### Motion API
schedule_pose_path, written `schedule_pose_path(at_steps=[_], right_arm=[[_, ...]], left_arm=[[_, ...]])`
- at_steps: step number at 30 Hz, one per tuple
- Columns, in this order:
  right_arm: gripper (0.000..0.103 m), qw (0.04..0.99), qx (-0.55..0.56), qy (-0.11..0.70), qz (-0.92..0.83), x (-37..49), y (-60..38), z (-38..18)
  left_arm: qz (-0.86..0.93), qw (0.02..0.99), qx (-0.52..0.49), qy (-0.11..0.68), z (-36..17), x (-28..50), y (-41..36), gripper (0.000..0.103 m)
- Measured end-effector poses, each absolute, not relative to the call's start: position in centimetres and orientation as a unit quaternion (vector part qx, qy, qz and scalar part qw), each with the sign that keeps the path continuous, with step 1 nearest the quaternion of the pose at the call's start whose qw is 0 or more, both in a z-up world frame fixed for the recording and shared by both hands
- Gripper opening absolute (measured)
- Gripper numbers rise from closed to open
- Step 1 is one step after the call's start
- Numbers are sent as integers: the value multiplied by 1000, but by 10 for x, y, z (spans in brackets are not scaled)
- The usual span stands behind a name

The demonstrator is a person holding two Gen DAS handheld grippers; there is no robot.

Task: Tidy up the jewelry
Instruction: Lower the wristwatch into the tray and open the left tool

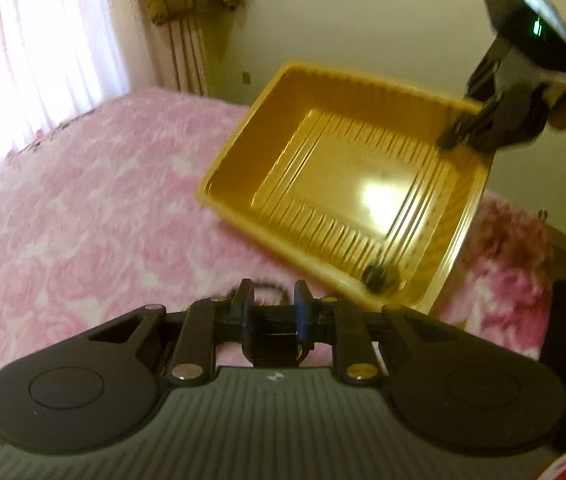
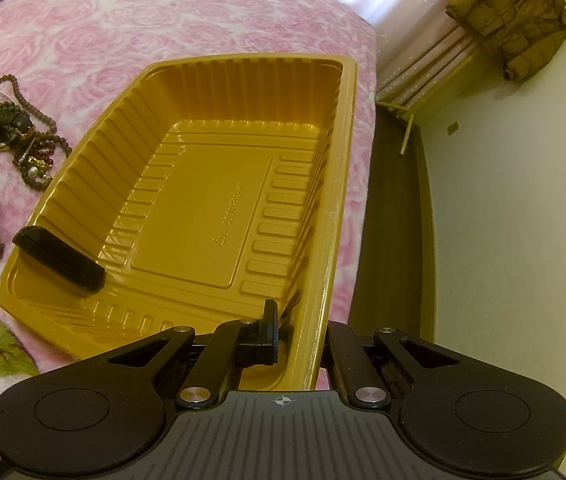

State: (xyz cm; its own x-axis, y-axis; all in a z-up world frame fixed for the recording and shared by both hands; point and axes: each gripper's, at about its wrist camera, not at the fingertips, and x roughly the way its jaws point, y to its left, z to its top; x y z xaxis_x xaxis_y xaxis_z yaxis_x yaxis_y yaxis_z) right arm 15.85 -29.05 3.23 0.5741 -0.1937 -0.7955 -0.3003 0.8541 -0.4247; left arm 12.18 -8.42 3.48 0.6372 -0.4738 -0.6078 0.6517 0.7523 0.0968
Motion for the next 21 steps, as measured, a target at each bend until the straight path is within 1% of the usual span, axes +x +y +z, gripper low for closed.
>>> schedule_pose_path(at_steps=[10, 16, 21], right_arm=[[5, 846, -272, 458, 33, 158, -292, 33], [5, 845, -270, 460, 35, 160, -294, 33], [5, 845, -269, 461, 37, 161, -296, 34]], left_arm=[[-355, 892, 133, 245, 63, 134, -137, 19], [-370, 884, 133, 253, 55, 145, -166, 19], [-375, 877, 137, 267, 43, 150, -177, 19]])
